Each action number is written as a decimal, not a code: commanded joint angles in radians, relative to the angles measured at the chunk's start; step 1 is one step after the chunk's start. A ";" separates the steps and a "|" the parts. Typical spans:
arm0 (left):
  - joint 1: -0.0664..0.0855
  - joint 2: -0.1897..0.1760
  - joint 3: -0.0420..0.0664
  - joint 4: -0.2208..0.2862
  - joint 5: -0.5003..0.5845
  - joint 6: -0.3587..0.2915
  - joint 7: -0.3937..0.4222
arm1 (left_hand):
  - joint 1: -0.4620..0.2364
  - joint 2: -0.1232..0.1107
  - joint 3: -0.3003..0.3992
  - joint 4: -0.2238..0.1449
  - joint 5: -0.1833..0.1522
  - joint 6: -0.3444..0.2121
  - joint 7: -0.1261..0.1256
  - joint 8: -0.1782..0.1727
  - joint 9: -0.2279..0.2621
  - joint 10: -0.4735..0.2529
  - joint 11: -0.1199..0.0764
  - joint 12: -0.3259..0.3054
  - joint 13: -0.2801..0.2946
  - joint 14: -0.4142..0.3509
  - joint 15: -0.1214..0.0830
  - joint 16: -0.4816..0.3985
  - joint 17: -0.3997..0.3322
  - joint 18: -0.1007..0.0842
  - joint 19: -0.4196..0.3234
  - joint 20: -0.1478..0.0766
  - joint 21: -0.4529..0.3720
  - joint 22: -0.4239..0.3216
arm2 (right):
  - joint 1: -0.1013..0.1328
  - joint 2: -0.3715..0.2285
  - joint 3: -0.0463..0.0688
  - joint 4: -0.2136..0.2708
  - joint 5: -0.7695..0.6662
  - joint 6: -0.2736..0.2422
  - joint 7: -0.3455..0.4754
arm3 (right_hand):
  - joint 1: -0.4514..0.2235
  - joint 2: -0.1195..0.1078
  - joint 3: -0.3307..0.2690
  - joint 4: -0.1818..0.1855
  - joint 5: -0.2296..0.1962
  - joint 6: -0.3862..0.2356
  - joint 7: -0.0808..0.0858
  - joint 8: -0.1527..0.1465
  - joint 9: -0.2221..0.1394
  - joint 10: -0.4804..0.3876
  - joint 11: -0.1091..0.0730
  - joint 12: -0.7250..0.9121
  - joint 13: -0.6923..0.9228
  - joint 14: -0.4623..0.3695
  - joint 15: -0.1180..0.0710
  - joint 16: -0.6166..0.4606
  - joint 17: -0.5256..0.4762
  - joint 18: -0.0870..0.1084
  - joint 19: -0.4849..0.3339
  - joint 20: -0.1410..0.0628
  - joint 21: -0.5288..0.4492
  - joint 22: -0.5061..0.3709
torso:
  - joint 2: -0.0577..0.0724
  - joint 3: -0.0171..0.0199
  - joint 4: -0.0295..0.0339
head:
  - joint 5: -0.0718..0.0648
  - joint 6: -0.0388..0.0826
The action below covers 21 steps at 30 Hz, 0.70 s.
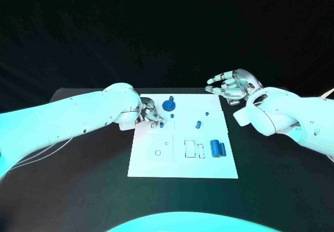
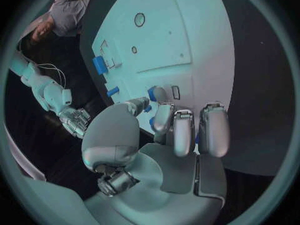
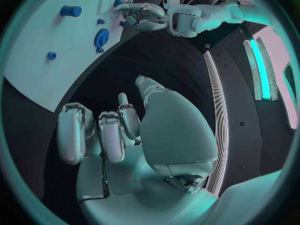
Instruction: Assemble the parts on the task board
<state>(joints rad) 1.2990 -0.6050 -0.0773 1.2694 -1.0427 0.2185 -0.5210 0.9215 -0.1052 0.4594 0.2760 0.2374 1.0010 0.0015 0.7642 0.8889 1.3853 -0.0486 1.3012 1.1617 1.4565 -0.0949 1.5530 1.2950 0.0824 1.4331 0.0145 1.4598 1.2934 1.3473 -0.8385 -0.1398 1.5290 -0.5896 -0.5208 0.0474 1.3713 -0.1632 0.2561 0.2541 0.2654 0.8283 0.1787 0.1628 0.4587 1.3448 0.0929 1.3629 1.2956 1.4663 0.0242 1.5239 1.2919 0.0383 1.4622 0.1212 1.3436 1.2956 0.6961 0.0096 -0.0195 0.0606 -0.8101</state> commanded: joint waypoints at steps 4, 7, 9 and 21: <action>0.000 -0.008 0.003 0.015 0.009 -0.003 0.003 | 0.010 -0.002 -0.027 0.005 -0.011 0.011 -0.004 -0.011 0.019 0.016 -0.013 0.004 0.013 0.114 -0.008 0.018 0.276 -0.036 0.013 -0.005 0.011 0.070 | -0.001 0.000 0.000 0.000 -0.001 0.003 0.003 | -0.030 -0.006 0.042 0.005 0.005 -0.008 -0.001 0.023 -0.003 -0.011 -0.001 -0.009 0.036 0.075 -0.010 -0.011 0.170 0.019 -0.006 -0.005 -0.017 0.123 | 0.001 -0.0011 -0.0009 | 0.004 0.004; 0.000 -0.016 0.011 0.022 0.022 -0.012 0.005 | 0.021 -0.006 -0.036 0.007 -0.012 -0.003 0.000 -0.016 0.021 0.002 -0.010 -0.012 -0.007 0.114 -0.009 0.018 0.276 -0.034 0.007 -0.005 0.006 0.061 | -0.001 0.000 0.000 -0.001 -0.001 0.003 0.003 | -0.032 -0.006 0.043 0.006 0.004 -0.009 -0.001 0.024 -0.004 -0.011 -0.001 -0.009 0.036 0.075 -0.010 -0.012 0.170 0.019 -0.007 -0.005 -0.019 0.122 | 0.001 -0.0004 -0.0008 | 0.003 0.003; 0.001 -0.025 0.023 0.029 0.035 -0.022 0.007 | 0.030 -0.009 -0.042 0.007 -0.012 -0.013 0.004 -0.020 0.022 -0.007 -0.008 -0.022 -0.019 0.114 -0.007 0.018 0.276 -0.032 0.002 -0.004 0.001 0.053 | -0.001 -0.001 0.000 -0.003 -0.001 0.002 0.003 | -0.032 -0.006 0.043 0.006 0.004 -0.009 -0.001 0.024 -0.004 -0.011 -0.001 -0.009 0.036 0.075 -0.010 -0.012 0.170 0.019 -0.007 -0.005 -0.019 0.122 | 0.000 0.0001 -0.0005 | 0.002 0.004; 0.045 -0.062 0.075 -0.004 0.111 -0.039 0.028 | 0.114 -0.012 -0.111 0.014 -0.008 -0.188 0.096 -0.199 -0.072 -0.209 0.071 -0.207 -0.256 0.063 0.056 -0.070 0.154 0.007 -0.118 0.053 -0.120 -0.136 | -0.001 -0.001 0.000 -0.016 -0.001 0.000 0.006 | -0.032 -0.006 0.043 0.006 0.004 -0.009 -0.001 0.024 -0.004 -0.011 -0.001 -0.009 0.036 0.075 -0.010 -0.012 0.170 0.019 -0.007 -0.005 -0.019 0.122 | -0.004 0.0017 0.0044 | 0.006 0.012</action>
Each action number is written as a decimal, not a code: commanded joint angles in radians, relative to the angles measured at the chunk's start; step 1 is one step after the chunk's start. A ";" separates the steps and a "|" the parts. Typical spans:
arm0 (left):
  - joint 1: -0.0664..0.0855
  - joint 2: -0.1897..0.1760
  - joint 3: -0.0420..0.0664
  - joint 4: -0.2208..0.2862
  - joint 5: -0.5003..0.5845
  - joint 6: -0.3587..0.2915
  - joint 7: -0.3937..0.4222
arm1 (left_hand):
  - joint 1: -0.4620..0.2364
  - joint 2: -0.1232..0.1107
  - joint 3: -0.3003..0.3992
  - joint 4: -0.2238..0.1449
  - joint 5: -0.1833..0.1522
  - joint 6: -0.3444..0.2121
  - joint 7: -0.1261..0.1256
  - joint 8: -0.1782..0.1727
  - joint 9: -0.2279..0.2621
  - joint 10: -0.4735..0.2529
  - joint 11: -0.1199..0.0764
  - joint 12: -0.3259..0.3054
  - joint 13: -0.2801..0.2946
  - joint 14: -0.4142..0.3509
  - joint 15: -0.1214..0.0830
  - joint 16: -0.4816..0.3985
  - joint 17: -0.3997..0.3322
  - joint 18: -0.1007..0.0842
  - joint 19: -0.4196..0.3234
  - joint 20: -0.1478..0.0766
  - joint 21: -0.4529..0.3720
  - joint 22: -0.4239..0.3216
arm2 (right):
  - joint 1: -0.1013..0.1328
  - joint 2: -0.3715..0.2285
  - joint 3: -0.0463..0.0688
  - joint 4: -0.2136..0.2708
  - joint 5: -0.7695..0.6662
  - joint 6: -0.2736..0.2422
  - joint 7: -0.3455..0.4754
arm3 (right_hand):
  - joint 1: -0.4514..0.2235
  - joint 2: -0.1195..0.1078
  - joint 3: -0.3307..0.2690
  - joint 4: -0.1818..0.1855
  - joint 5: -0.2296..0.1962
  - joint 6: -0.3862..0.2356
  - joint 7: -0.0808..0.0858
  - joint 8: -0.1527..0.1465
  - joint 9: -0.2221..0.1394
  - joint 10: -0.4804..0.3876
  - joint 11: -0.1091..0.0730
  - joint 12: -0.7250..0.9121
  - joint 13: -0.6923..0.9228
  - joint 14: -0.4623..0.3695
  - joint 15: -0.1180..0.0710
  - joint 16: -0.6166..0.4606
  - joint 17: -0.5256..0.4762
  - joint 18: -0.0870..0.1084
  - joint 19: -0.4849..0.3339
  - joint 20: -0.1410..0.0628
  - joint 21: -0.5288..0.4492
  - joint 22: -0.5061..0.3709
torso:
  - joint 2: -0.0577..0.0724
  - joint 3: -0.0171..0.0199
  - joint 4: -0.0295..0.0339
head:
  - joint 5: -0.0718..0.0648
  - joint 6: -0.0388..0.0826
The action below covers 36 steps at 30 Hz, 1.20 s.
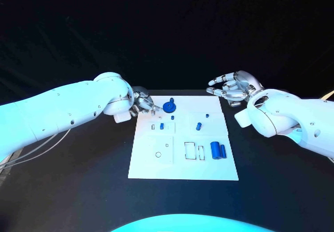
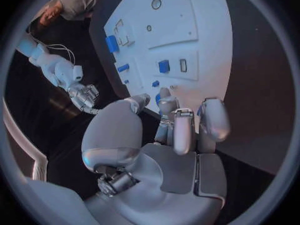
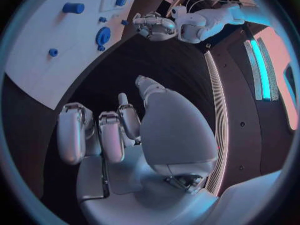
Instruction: Assemble the parts on the task board
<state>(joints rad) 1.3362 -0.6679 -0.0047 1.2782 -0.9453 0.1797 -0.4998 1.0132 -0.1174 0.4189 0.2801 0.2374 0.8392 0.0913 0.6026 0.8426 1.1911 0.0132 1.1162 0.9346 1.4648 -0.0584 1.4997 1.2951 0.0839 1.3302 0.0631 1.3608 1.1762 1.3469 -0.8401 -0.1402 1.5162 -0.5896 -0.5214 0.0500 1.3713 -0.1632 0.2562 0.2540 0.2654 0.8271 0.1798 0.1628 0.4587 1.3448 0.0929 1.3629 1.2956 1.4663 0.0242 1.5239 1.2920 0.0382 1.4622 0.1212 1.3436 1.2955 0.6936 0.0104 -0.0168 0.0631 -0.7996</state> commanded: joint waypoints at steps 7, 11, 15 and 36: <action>0.023 0.035 0.006 -0.101 0.012 -0.005 0.023 | 0.055 0.006 -0.097 0.010 -0.007 -0.068 0.033 -0.114 -0.094 -0.059 0.033 -0.063 -0.092 0.043 0.040 -0.032 0.132 0.014 -0.034 0.026 -0.046 -0.053 | -0.001 0.001 0.000 -0.011 -0.001 0.000 0.006 | -0.032 -0.007 0.044 0.006 0.004 -0.008 -0.002 0.025 -0.004 -0.012 -0.001 -0.010 0.034 0.075 -0.011 -0.013 0.168 0.019 -0.007 -0.005 -0.019 0.122 | 0.000 -0.0007 -0.0003 | 0.004 0.008; 0.025 0.073 0.002 -0.169 -0.010 0.001 0.036 | 0.061 0.006 -0.100 0.009 -0.008 -0.070 0.034 -0.120 -0.101 -0.062 0.035 -0.066 -0.095 0.043 0.042 -0.031 0.133 0.014 -0.033 0.028 -0.047 -0.052 | -0.001 0.002 0.000 -0.013 -0.001 0.001 0.008 | -0.032 -0.007 0.044 0.006 0.004 -0.008 -0.002 0.025 -0.004 -0.012 -0.001 -0.010 0.034 0.075 -0.011 -0.013 0.168 0.019 -0.007 -0.005 -0.019 0.122 | 0.002 -0.0007 -0.0014 | 0.004 0.010; 0.025 0.104 -0.005 -0.222 -0.027 0.014 0.041 | 0.064 0.002 -0.104 0.009 -0.009 -0.070 0.035 -0.123 -0.104 -0.063 0.036 -0.067 -0.099 0.044 0.043 -0.030 0.135 0.013 -0.032 0.029 -0.046 -0.051 | -0.001 0.003 0.000 -0.013 -0.001 0.001 0.008 | -0.032 -0.007 0.044 0.006 0.004 -0.008 -0.002 0.025 -0.004 -0.012 -0.001 -0.010 0.034 0.075 -0.011 -0.013 0.168 0.019 -0.007 -0.005 -0.019 0.122 | 0.003 -0.0013 -0.0028 | 0.006 0.010; 0.025 0.153 -0.015 -0.383 -0.099 0.055 0.051 | 0.068 -0.019 -0.134 0.010 -0.020 -0.050 0.029 -0.119 -0.117 -0.067 0.032 -0.070 -0.109 0.047 0.041 -0.024 0.141 0.013 -0.028 0.029 -0.046 -0.047 | -0.001 0.004 0.000 -0.014 -0.003 0.003 0.009 | -0.032 -0.007 0.044 0.006 0.004 -0.008 -0.002 0.025 -0.004 -0.012 -0.001 -0.010 0.034 0.075 -0.011 -0.013 0.168 0.019 -0.007 -0.005 -0.019 0.122 | 0.005 -0.0032 -0.0046 | 0.019 0.005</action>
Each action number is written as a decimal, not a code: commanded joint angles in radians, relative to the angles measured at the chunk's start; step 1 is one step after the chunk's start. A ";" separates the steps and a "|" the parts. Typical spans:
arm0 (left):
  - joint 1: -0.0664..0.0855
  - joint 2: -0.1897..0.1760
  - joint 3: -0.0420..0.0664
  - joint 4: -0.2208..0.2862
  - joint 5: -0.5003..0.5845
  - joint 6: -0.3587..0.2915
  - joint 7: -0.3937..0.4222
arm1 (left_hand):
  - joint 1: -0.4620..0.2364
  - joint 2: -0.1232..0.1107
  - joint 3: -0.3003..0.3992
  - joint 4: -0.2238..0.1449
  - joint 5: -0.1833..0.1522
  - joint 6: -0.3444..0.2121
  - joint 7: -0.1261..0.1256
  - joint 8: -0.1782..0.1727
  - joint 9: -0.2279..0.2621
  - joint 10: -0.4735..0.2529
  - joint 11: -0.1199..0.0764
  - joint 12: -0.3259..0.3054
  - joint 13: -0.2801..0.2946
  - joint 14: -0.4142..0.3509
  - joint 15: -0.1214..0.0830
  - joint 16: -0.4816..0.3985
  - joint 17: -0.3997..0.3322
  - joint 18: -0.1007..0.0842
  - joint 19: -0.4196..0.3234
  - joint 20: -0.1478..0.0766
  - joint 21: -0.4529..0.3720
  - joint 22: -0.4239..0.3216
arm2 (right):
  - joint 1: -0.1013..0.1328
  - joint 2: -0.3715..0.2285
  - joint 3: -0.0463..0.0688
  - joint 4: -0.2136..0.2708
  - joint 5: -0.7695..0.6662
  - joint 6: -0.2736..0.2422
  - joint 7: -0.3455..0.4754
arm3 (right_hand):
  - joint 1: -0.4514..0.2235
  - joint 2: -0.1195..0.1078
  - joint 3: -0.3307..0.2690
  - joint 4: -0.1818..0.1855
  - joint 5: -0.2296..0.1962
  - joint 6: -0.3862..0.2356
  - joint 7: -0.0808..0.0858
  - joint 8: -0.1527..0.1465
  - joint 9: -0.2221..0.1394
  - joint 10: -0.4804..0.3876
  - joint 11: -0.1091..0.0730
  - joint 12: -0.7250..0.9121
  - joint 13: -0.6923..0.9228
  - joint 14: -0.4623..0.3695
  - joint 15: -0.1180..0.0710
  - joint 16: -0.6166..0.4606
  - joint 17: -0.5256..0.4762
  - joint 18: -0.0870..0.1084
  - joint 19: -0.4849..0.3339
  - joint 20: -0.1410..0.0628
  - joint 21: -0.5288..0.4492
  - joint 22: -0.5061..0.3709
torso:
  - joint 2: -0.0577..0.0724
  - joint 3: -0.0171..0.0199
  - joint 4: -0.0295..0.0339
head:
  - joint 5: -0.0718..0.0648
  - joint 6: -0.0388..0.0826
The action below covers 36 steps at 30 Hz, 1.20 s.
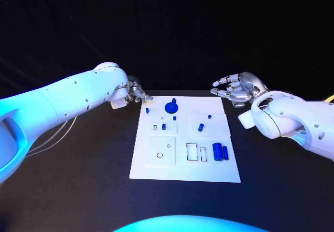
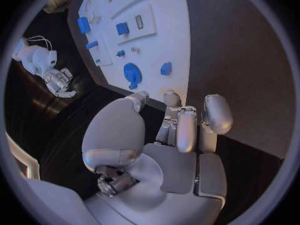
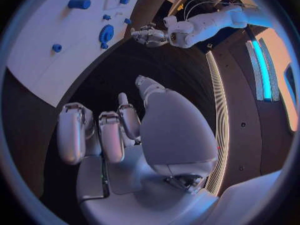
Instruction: Assemble the parts on the task board
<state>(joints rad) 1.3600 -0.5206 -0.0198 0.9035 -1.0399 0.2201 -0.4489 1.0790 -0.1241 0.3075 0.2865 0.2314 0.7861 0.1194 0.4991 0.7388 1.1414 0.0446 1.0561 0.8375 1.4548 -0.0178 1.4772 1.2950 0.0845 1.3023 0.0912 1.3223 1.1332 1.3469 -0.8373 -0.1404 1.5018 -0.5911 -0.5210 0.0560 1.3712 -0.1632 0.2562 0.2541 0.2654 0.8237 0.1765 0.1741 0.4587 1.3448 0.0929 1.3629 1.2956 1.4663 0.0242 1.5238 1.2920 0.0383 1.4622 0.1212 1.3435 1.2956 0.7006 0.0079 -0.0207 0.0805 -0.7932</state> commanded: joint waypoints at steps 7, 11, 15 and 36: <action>-0.001 0.016 -0.003 -0.039 -0.009 0.069 -0.006 | 0.002 -0.016 -0.035 0.005 -0.031 0.003 0.001 -0.017 -0.018 -0.027 0.001 -0.018 -0.024 0.056 0.000 -0.001 0.140 0.013 -0.003 0.001 -0.010 -0.008 | -0.001 0.001 0.000 0.001 -0.002 0.004 0.003 | -0.032 -0.008 0.047 0.005 0.004 -0.007 0.001 0.016 -0.004 -0.013 -0.001 -0.011 0.033 0.075 -0.011 -0.013 0.167 0.020 -0.008 -0.005 -0.022 0.120 | -0.001 -0.0002 -0.0014 | 0.005 -0.001; -0.003 0.021 -0.005 -0.050 -0.009 0.082 -0.005 | 0.002 -0.015 -0.036 0.005 -0.032 0.003 0.001 -0.017 -0.019 -0.028 0.001 -0.019 -0.026 0.057 0.000 -0.001 0.141 0.013 -0.003 0.001 -0.011 -0.008 | -0.001 0.001 0.000 0.002 -0.002 0.004 0.003 | -0.032 -0.008 0.047 0.005 0.004 -0.007 0.001 0.016 -0.004 -0.013 -0.001 -0.011 0.033 0.075 -0.011 -0.013 0.167 0.020 -0.008 -0.005 -0.022 0.120 | -0.001 0.0010 -0.0024 | 0.006 -0.004; -0.004 0.023 -0.007 -0.055 -0.008 0.094 -0.004 | 0.002 -0.014 -0.036 0.005 -0.033 0.003 0.001 -0.017 -0.019 -0.028 0.001 -0.018 -0.025 0.057 0.000 0.000 0.142 0.013 -0.003 0.001 -0.010 -0.008 | -0.001 0.001 0.000 0.002 -0.003 0.004 0.003 | -0.032 -0.008 0.047 0.005 0.004 -0.007 0.001 0.016 -0.004 -0.013 -0.001 -0.011 0.033 0.075 -0.011 -0.013 0.167 0.020 -0.008 -0.005 -0.022 0.120 | -0.001 0.0016 -0.0023 | 0.006 -0.006; -0.006 0.025 -0.012 -0.045 0.000 0.141 0.006 | 0.012 -0.001 -0.041 0.004 -0.040 0.023 -0.004 -0.007 -0.022 -0.022 -0.003 -0.010 -0.018 0.062 -0.001 0.009 0.153 0.011 0.005 0.001 -0.003 0.005 | -0.001 0.003 0.000 0.001 -0.003 0.005 0.003 | -0.032 -0.008 0.047 0.005 0.004 -0.007 0.001 0.016 -0.004 -0.013 -0.001 -0.011 0.033 0.075 -0.011 -0.013 0.167 0.020 -0.008 -0.005 -0.022 0.120 | -0.001 0.0012 -0.0007 | 0.004 -0.006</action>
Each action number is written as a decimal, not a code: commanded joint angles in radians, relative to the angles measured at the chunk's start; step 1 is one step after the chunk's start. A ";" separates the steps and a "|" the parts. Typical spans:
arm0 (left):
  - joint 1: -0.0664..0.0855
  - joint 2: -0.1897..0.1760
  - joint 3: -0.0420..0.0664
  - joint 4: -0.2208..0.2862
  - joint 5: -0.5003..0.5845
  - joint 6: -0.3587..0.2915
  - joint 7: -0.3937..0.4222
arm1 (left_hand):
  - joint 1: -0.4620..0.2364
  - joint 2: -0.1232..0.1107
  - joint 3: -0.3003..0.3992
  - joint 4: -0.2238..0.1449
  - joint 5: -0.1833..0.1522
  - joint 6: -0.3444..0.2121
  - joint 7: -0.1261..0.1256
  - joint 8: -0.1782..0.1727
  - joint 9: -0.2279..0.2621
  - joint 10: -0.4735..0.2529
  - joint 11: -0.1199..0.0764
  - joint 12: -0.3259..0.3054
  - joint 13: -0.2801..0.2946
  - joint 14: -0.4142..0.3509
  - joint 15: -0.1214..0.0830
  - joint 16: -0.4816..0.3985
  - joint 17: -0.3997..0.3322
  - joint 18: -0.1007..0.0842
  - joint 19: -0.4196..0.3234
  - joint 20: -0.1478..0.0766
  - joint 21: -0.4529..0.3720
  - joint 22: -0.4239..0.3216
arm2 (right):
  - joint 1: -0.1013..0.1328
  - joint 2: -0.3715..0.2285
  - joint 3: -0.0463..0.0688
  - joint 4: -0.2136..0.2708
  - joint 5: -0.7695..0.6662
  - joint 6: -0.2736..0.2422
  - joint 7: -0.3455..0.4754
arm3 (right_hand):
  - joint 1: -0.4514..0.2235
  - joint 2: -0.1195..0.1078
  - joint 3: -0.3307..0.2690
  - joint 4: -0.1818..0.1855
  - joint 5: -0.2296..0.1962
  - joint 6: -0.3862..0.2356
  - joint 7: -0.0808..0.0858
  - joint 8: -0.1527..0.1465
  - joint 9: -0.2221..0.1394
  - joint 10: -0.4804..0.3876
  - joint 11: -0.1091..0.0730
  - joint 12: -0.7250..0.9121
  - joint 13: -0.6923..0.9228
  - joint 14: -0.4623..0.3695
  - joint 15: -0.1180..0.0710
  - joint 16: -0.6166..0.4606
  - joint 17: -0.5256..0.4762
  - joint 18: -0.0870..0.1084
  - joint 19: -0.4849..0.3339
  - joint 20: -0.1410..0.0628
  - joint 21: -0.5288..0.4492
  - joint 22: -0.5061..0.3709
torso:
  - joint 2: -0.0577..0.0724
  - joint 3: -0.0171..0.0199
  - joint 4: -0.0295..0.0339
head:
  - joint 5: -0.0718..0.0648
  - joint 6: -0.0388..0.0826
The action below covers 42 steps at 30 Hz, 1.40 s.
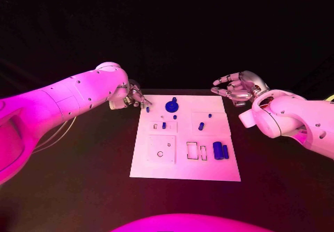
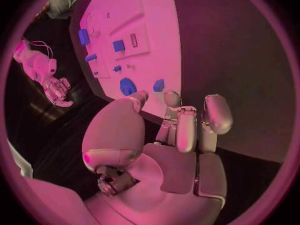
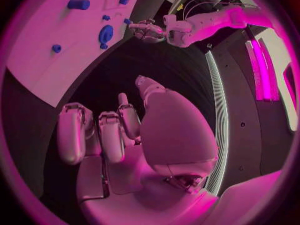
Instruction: Assemble the parts on the task board
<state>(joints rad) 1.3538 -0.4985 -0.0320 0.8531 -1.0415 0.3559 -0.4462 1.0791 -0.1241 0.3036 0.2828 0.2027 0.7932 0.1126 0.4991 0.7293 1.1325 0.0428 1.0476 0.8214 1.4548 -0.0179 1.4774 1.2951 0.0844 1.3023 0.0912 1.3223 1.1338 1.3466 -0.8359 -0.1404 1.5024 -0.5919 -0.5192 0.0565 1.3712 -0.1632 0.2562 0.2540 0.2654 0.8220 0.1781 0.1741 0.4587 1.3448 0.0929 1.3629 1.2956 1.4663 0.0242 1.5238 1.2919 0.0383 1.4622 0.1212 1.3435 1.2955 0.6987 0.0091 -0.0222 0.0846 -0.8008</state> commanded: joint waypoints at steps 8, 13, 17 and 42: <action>0.000 0.004 -0.001 0.009 0.006 0.011 0.006 | 0.024 0.007 -0.038 0.006 -0.011 0.026 0.001 -0.003 -0.014 -0.009 -0.003 0.003 0.001 0.064 -0.003 0.012 0.157 0.010 0.009 -0.001 0.001 0.011 | -0.001 0.003 0.000 0.000 -0.002 0.005 0.002 | -0.032 -0.008 0.047 0.005 0.004 -0.005 -0.001 0.016 -0.004 -0.013 -0.001 -0.011 0.033 0.075 -0.011 -0.013 0.167 0.020 -0.008 -0.005 -0.022 0.120 | 0.001 -0.0002 -0.0003 | 0.003 0.002; 0.000 0.005 -0.002 0.007 0.010 0.016 0.007 | 0.046 0.018 -0.036 0.005 -0.010 0.037 -0.002 0.002 -0.017 -0.004 -0.006 0.008 0.004 0.066 -0.006 0.017 0.163 0.008 0.012 -0.003 0.004 0.017 | -0.001 0.003 0.000 0.000 -0.002 0.005 0.001 | -0.032 -0.008 0.047 0.005 0.004 -0.005 -0.001 0.016 -0.004 -0.013 -0.001 -0.011 0.033 0.075 -0.011 -0.013 0.167 0.020 -0.008 -0.005 -0.022 0.120 | 0.001 -0.0001 0.0000 | 0.002 0.000; -0.002 0.008 -0.003 0.005 0.012 0.022 0.007 | 0.056 0.022 -0.035 0.005 -0.010 0.041 -0.004 0.003 -0.019 -0.001 -0.007 0.010 0.006 0.067 -0.007 0.018 0.164 0.008 0.014 -0.004 0.006 0.020 | -0.001 0.004 0.000 0.000 -0.002 0.006 0.001 | -0.033 -0.008 0.050 0.005 0.004 -0.007 -0.001 0.019 -0.004 -0.012 -0.001 -0.010 0.034 0.075 -0.011 -0.013 0.168 0.019 -0.007 -0.006 -0.021 0.121 | 0.002 -0.0001 -0.0011 | 0.000 0.001; -0.007 0.010 -0.008 -0.006 0.045 -0.018 0.010 | 0.176 0.095 0.018 0.001 -0.010 0.071 -0.034 0.096 0.049 0.019 -0.034 0.022 0.011 0.072 -0.027 0.027 0.173 0.004 0.025 -0.024 0.018 0.042 | -0.001 0.003 0.000 0.000 -0.002 0.011 0.000 | -0.034 -0.008 0.052 0.005 0.005 -0.007 -0.001 0.021 -0.005 -0.011 -0.002 -0.009 0.034 0.075 -0.011 -0.014 0.167 0.019 -0.006 -0.006 -0.021 0.122 | 0.000 -0.0001 0.0002 | -0.007 -0.008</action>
<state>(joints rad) 1.3466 -0.4899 -0.0400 0.8452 -1.0055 0.3419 -0.4390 1.2480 -0.0268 0.3039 0.2827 0.2027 0.8612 0.0836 0.5786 0.7612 1.1457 0.0295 1.0542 0.8224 1.4612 -0.0359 1.4834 1.2951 0.0843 1.3221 0.0714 1.3235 1.1547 1.3463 -0.8337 -0.1404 1.5019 -0.5920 -0.5123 0.0551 1.3712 -0.1632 0.2563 0.2540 0.2654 0.8219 0.1781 0.1742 0.4587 1.3448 0.0929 1.3629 1.2956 1.4663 0.0242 1.5238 1.2919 0.0383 1.4622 0.1211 1.3435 1.2956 0.6999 0.0091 -0.0219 0.0770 -0.8085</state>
